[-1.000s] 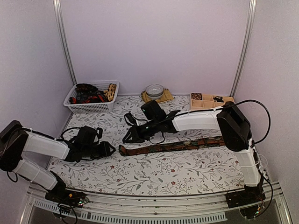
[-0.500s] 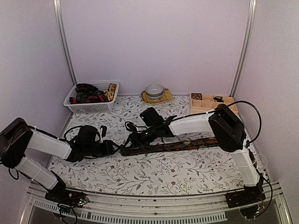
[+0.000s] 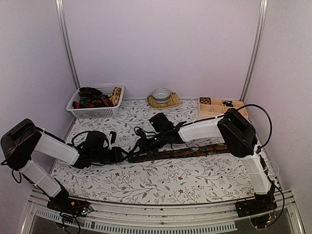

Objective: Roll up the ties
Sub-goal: Roll the tie at the center of the board.

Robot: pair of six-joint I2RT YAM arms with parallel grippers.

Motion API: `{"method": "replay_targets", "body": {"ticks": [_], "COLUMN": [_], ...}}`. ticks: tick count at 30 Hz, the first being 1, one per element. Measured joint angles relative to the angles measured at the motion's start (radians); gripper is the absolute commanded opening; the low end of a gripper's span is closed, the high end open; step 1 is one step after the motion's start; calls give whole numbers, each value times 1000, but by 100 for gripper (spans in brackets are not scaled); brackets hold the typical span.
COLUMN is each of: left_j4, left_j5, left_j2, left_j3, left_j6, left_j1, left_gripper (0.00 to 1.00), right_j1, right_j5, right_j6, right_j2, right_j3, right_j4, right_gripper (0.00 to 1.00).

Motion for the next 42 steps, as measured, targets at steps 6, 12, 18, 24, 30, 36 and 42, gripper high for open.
{"method": "replay_targets", "body": {"ticks": [6, 12, 18, 24, 30, 36, 42], "left_j4": [13, 13, 15, 14, -7, -52, -5], "left_j5": [0, 3, 7, 7, 6, 11, 50], "left_j2": [23, 47, 64, 65, 58, -16, -13], "left_j3": [12, 25, 32, 37, 43, 43, 17], "left_j6": [14, 22, 27, 36, 69, 101, 63], "left_j1": [-13, -24, -29, -29, -29, -11, -8], "left_gripper": [41, 41, 41, 42, 57, 61, 60], "right_j1": [-16, -23, -23, -23, -23, -23, -23], "right_j5": [7, 7, 6, -2, -14, -21, 3], "right_j6": [32, 58, 74, 84, 90, 85, 39], "right_j2": [0, 5, 42, 51, 51, 51, 51], "right_j3": [-18, -18, -14, -10, -10, -10, -4], "right_j4": [2, 26, 33, 42, 55, 55, -11], "right_gripper": [42, 41, 33, 21, 11, 7, 6]}}
